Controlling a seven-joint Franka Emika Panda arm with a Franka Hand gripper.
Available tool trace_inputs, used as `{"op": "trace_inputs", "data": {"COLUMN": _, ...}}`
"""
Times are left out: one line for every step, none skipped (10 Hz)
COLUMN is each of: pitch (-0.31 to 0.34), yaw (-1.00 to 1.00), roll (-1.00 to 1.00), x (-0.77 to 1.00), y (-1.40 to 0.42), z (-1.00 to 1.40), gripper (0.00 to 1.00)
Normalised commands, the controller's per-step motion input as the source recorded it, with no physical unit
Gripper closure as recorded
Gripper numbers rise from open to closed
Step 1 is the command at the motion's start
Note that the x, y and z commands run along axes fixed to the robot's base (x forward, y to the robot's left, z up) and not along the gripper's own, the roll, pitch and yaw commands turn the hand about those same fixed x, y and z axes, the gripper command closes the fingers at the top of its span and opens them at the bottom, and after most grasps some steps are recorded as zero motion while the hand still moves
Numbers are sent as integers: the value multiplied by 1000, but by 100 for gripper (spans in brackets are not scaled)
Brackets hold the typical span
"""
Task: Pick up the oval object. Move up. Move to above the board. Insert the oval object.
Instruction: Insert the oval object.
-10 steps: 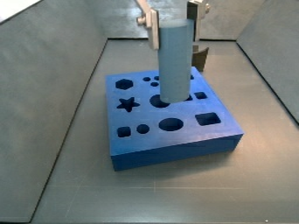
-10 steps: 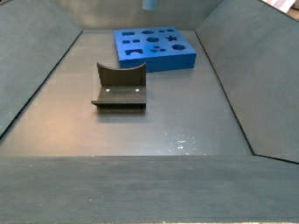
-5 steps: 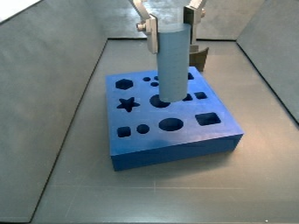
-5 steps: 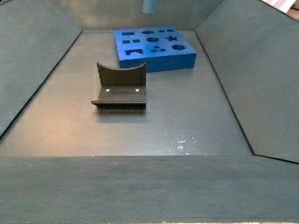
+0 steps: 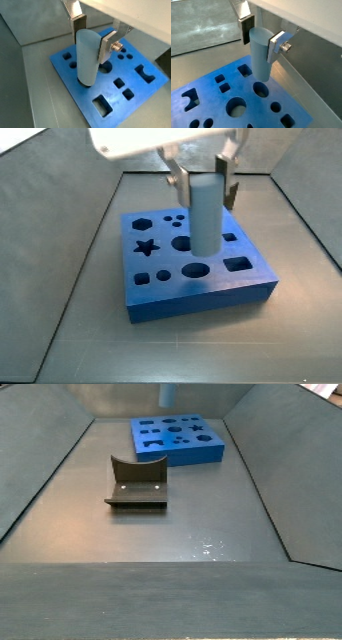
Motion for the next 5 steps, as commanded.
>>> {"op": "trace_inputs", "data": {"pitch": -179, "yaw": 0, "roll": -11, "x": 77, "y": 0, "z": -469, "gripper": 100}}
{"op": "trace_inputs", "data": {"pitch": -44, "yaw": 0, "roll": 0, "x": 0, "y": 0, "z": 0, "gripper": 100}}
{"op": "trace_inputs", "data": {"pitch": 0, "yaw": 0, "roll": 64, "x": 0, "y": 0, "z": -37, "gripper": 100}}
{"op": "trace_inputs", "data": {"pitch": -181, "yaw": 103, "roll": 270, "x": -154, "y": 0, "z": -597, "gripper": 100}}
{"op": "trace_inputs", "data": {"pitch": -56, "yaw": 103, "roll": 164, "x": 0, "y": 0, "z": -343, "gripper": 100}}
